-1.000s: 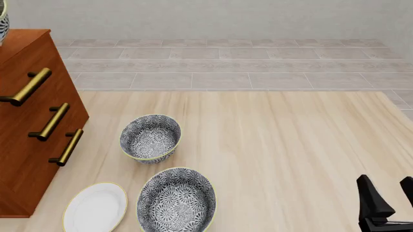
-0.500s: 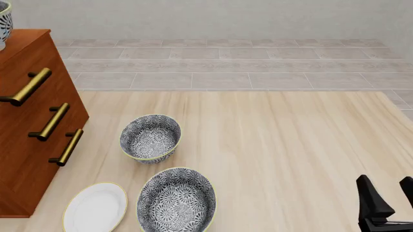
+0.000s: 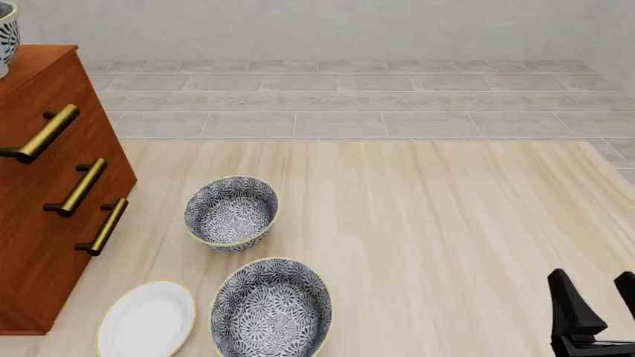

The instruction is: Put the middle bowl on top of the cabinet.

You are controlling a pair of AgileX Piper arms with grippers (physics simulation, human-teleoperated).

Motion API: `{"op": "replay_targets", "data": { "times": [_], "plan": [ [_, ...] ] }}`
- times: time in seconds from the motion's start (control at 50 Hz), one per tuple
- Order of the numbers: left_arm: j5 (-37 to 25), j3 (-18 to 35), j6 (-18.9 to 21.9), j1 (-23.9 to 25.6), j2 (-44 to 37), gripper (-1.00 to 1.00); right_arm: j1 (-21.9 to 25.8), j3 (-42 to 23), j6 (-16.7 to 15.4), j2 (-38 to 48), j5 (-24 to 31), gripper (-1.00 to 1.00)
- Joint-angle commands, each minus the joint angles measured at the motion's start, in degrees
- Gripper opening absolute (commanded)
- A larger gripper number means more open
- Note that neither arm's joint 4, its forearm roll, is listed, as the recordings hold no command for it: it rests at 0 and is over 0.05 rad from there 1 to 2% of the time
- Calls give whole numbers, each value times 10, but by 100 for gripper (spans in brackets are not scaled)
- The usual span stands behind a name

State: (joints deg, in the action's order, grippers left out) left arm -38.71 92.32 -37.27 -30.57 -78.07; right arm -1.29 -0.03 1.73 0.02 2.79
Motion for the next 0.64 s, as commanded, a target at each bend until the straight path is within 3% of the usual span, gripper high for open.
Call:
{"op": "replay_targets", "data": {
  "times": [0.02, 0.64],
  "plan": [
    [0, -7, 3, 8, 34, 100, 0, 0, 0, 0, -1, 100],
    [12, -46, 9, 41, 138, 100, -2, 0, -1, 0, -2, 100]
  ]
}}
